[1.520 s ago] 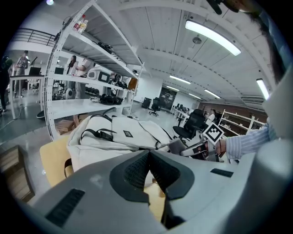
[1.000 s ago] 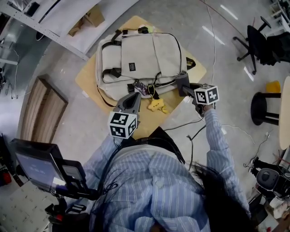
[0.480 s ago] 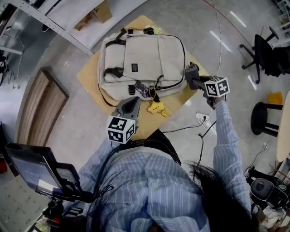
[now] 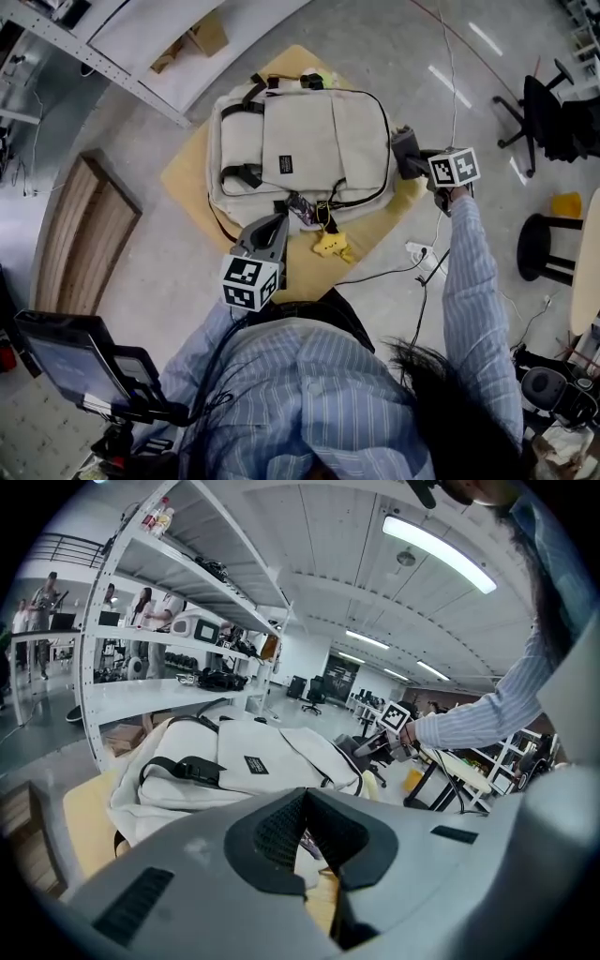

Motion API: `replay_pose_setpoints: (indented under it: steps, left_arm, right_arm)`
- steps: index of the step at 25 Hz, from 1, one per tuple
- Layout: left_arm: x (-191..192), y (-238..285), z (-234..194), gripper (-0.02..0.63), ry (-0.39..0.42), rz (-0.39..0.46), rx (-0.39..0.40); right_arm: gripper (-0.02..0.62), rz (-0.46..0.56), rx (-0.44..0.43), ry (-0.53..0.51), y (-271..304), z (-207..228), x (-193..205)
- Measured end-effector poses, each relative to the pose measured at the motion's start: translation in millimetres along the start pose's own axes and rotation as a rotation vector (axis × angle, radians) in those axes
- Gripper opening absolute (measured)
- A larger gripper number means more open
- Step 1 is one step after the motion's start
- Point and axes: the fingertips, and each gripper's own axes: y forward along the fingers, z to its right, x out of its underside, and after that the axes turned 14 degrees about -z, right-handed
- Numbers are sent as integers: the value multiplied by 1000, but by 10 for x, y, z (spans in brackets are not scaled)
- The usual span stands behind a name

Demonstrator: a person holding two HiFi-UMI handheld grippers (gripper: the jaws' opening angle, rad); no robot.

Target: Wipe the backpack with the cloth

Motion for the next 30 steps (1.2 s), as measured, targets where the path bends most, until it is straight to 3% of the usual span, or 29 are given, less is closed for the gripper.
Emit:
replay_pose_setpoints:
  steps: [8, 14, 27, 30]
  left_arm:
    - [-160, 62, -259, 5, -15, 8, 16]
    - [-251, 114, -382, 5, -30, 11, 20]
    - [-253, 83, -591, 5, -90, 21, -4]
    - [-239, 21, -669, 5, -111, 33, -20]
  right_arm:
    - [94, -74, 55, -50, 24, 256, -497]
    - [94, -44, 75, -22, 80, 412, -946]
    - [94, -71, 158, -27, 206, 602, -1462]
    - [94, -106, 145, -65, 309, 497, -1575]
